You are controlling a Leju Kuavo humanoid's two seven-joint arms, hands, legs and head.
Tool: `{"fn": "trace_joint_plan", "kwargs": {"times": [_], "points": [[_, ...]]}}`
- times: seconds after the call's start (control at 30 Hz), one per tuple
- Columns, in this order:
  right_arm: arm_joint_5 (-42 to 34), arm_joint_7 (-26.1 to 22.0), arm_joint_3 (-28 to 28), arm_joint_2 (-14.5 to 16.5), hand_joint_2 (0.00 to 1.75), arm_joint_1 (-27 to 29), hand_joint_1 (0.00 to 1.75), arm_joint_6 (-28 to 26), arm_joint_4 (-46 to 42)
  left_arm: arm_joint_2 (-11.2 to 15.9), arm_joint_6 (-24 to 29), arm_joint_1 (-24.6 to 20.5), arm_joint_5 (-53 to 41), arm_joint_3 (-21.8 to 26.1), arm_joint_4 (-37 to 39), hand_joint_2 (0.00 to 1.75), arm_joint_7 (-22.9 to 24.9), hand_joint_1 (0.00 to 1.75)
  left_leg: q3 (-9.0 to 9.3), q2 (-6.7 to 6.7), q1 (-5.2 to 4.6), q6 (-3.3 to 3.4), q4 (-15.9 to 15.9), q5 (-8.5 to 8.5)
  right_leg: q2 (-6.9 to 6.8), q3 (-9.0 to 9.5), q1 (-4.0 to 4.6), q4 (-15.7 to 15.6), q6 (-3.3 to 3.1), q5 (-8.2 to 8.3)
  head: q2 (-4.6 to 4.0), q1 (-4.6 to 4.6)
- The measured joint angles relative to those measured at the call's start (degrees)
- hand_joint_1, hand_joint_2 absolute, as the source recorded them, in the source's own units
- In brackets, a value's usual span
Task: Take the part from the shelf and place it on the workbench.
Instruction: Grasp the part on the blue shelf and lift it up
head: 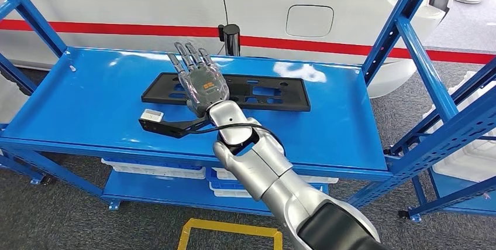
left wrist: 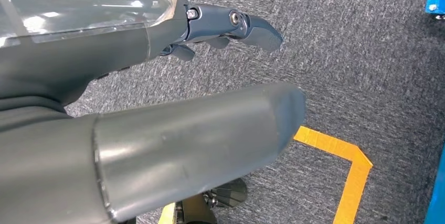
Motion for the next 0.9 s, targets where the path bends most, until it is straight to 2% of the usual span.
{"fn": "trace_joint_plan", "kwargs": {"times": [0.33, 0.9], "points": [[-4.1, 2.9, 4.5, 0.0, 1.75, -0.3, 0.0, -0.8, 9.4, 0.0, 0.0, 1.0, 1.2, 1.4, 0.2, 0.0, -1.0, 0.0, -0.02, 0.0, 0.0, 0.0, 0.0, 0.0, -0.01, -0.01, 0.0, 0.0, 0.0, 0.0, 0.0, 0.0], [-4.4, 4.3, 5.8, 0.0, 1.75, -0.6, 0.0, -1.4, 14.0, -0.1, -0.8, 1.8, 1.9, 1.9, 0.5, 0.0, -2.8, 0.0, -0.01, 0.0, 0.0, 0.0, 0.0, 0.0, 0.0, -0.01, 0.0, 0.0, 0.0, 0.0, 0.0, 0.0]]}}
